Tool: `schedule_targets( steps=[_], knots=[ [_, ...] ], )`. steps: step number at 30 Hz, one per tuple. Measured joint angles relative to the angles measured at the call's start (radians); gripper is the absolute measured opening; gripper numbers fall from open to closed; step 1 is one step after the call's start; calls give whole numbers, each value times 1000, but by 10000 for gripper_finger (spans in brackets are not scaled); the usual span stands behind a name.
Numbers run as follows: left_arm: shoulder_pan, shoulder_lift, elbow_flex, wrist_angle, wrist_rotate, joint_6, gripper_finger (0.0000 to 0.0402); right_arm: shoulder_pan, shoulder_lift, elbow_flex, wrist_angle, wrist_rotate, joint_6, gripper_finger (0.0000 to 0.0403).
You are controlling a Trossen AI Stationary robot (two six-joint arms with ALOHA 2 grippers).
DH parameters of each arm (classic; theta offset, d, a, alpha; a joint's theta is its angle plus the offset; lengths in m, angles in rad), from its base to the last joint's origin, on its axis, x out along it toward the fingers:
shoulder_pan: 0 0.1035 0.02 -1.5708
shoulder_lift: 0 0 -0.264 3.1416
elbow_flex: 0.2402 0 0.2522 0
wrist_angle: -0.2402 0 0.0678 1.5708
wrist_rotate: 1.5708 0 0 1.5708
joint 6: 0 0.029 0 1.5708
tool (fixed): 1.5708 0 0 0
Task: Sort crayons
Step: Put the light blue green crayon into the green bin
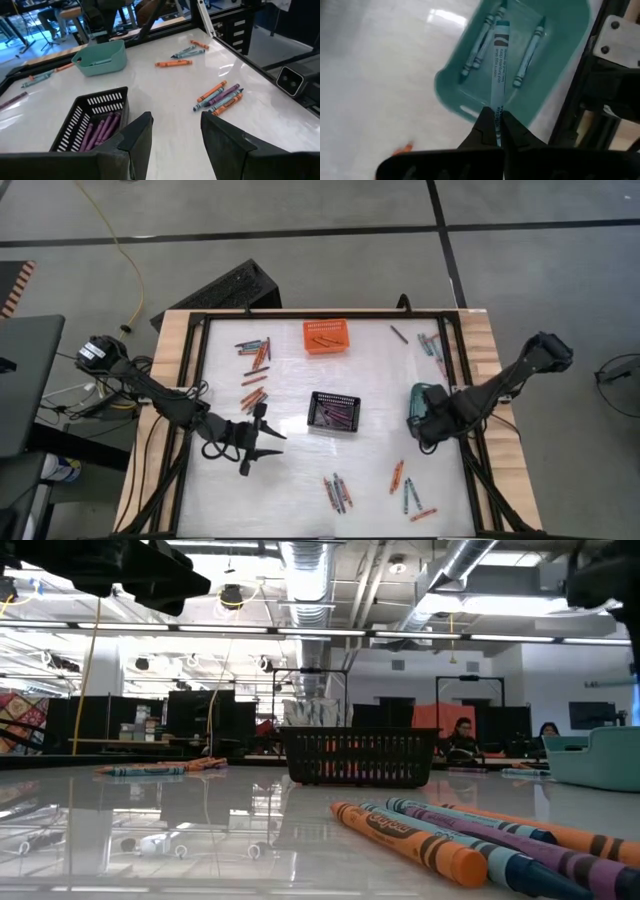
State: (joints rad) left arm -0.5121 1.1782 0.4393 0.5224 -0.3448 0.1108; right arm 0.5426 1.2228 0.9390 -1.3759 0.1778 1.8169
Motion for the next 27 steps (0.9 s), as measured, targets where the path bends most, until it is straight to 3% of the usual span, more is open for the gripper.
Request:
schedule_targets(
  steps=[9,27],
  knots=[
    [23,0,0,0,28,12,159,-15,0,-45,79,48,27,0],
    [34,0,0,-14,49,11,159,-30,0,-50,27,60,63,0]
  ],
)
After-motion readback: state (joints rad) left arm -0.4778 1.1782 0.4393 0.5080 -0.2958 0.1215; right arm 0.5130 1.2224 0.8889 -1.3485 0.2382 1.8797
